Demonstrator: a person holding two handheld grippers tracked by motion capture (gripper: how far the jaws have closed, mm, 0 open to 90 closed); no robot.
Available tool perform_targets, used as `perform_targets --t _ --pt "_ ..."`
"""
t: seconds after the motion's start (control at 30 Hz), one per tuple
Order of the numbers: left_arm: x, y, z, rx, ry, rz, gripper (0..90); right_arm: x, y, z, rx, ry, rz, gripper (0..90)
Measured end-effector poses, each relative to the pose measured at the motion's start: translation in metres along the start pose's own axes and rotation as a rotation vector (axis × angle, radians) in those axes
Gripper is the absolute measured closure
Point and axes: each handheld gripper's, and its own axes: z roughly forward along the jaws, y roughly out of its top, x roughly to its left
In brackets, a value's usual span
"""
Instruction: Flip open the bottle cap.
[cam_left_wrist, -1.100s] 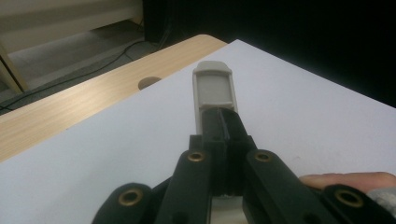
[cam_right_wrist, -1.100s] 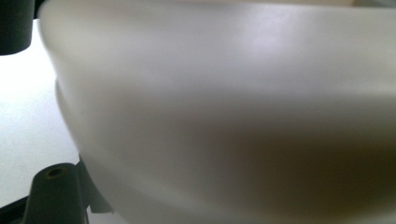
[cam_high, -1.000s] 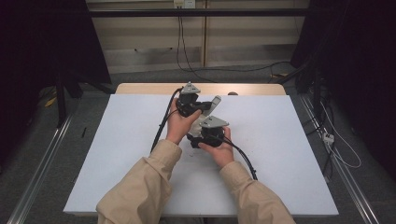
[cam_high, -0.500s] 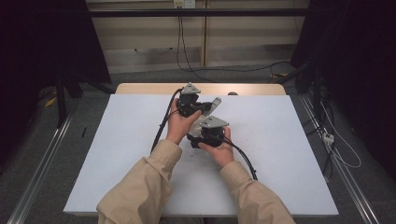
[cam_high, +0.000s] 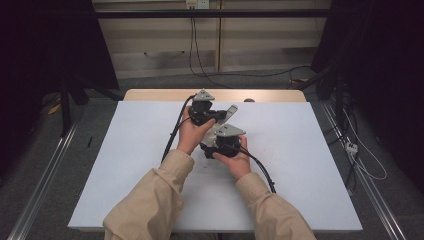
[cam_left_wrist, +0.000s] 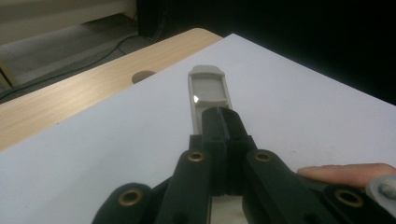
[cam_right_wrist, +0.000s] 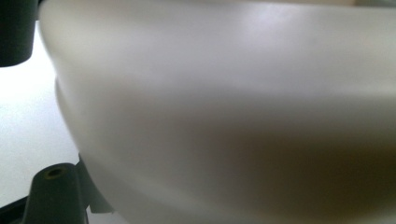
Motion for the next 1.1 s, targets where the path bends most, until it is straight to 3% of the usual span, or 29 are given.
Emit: perform_targets --t 0.5,0.9,1.1 --pt "-0.002 -0.002 -0.004 -0.005 -0.010 -0.007 87.0 0.002 0.001 -0.001 0.011 -0.016 -0.005 17.0" --pt "-0.003 0.001 -0.012 -0.008 -0.006 -0.014 71.8 0.001 0.007 -0.008 0.001 0.005 0.040 11.5" --pt "-0.004 0.003 -0.022 -0.024 0.013 0.000 56.9 0.000 0.008 -0.012 0.027 0.023 0.068 9.2"
